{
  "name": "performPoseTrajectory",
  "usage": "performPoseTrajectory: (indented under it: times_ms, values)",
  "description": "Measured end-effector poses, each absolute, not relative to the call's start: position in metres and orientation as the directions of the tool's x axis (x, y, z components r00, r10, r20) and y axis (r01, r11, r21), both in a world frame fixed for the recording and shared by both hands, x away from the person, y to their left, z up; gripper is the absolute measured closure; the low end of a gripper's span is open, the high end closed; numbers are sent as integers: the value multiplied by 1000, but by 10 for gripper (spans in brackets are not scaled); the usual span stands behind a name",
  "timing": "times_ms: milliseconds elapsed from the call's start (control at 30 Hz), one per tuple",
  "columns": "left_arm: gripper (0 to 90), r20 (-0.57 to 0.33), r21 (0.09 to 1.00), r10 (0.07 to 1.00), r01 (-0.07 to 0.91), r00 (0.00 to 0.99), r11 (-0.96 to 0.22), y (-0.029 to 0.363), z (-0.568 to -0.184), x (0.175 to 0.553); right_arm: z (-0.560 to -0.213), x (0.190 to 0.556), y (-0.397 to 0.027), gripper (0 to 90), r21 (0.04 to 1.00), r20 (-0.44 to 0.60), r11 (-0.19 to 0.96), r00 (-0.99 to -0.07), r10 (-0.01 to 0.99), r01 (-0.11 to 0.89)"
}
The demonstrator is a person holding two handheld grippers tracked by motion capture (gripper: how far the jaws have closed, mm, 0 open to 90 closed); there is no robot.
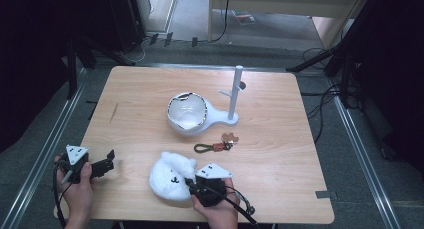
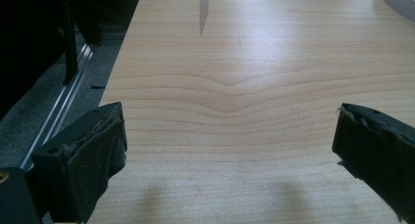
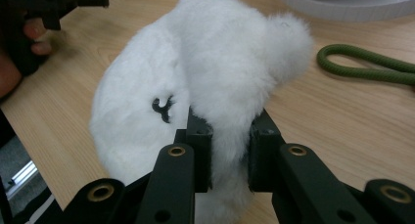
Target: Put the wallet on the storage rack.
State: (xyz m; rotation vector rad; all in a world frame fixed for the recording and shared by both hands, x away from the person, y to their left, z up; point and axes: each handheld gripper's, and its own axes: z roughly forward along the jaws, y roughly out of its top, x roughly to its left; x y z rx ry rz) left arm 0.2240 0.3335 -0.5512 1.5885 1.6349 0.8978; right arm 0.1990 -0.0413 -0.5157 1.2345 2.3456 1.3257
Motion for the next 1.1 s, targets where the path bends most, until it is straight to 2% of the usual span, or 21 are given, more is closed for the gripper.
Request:
performPoseTrajectory:
  times_ms: [467, 1100]
  values:
    - [4, -5, 848, 1000, 530, -25, 18, 333, -551, 224, -483, 206, -67, 762, 800, 241, 196, -604, 760, 567]
    - [4, -6, 848, 1000, 529, -25, 18, 333, -551, 224, -451, 227, -86, 758, 800, 224, 190, -578, 785, 569]
